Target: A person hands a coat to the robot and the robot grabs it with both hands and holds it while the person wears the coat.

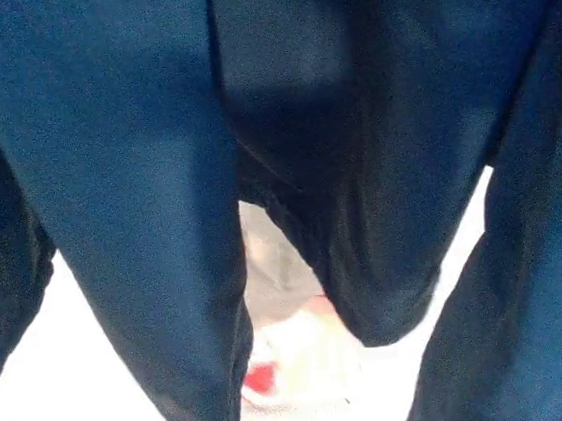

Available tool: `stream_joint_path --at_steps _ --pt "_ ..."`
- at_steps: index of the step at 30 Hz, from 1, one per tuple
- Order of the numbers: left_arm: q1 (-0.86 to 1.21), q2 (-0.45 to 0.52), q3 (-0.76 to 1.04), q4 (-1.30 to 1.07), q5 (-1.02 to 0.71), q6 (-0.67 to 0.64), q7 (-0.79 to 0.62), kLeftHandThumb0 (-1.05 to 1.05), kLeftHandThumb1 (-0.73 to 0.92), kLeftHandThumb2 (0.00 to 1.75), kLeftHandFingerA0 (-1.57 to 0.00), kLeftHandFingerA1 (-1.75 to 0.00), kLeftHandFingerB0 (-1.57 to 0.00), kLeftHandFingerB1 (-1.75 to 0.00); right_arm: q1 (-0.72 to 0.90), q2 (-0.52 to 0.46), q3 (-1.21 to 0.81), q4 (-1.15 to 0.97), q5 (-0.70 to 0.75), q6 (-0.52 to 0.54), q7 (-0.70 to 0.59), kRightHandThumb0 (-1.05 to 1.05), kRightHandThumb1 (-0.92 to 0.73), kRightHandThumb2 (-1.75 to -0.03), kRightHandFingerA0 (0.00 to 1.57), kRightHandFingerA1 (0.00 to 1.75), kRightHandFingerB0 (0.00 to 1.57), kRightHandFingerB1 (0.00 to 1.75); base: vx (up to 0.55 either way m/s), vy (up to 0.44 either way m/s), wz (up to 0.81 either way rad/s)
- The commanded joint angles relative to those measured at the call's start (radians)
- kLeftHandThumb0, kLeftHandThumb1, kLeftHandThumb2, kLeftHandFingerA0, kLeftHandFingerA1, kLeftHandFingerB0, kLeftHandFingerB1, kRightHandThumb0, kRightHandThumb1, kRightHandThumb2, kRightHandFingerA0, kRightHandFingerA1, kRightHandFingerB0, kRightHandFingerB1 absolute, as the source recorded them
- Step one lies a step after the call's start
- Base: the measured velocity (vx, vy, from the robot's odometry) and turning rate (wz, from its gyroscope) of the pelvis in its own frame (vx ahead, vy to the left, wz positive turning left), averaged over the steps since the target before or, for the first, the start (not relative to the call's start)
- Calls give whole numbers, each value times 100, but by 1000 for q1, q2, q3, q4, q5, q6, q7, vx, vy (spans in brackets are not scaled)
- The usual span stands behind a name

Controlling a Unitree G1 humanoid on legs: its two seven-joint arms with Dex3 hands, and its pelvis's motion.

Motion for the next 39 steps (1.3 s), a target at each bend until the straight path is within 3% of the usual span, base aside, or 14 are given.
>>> stream_joint_path --at_steps 1,2,3,13,16,21,39 --pt "-3 43 -6 16 27 74 13 -55 78 64 -100 -175 -61 -171 -18 -41 -4 11 -19 37 -6 -51 -82 -70 103 175 73 170 0 0 0" --pt "-2 42 -3 16 24 75 14 -55 78 64 -100 -175 -61 -171 -18 -41 -6 11 -18 37 -6 -51 -82 -70 103 175 73 170 0 0 0" --pt "-3 43 4 15 18 64 9 -52 76 64 -98 -175 -63 -159 -18 -42 -5 11 -21 39 -10 -51 -82 -68 104 175 74 172 0 0 0" --pt "0 53 7 13 23 35 25 -55 84 66 -98 -175 -58 -169 -16 -44 -11 11 -24 28 -7 -51 -84 -70 104 175 75 173 0 0 0" --pt "3 52 22 13 9 27 15 -53 82 65 -98 -175 -60 -165 -15 -45 -6 11 -31 29 -15 -51 -82 -72 103 175 80 172 0 0 0" --pt "14 58 11 8 29 21 91 -51 79 65 -102 -175 -66 -174 -13 -48 -9 11 -32 20 -4 -51 -84 -69 104 175 75 173 0 0 0" --pt "5 59 7 12 32 18 22 -52 78 65 -101 -175 -68 -169 -11 -49 -12 14 -45 18 -14 -50 -83 -67 102 175 72 170 0 0 0"
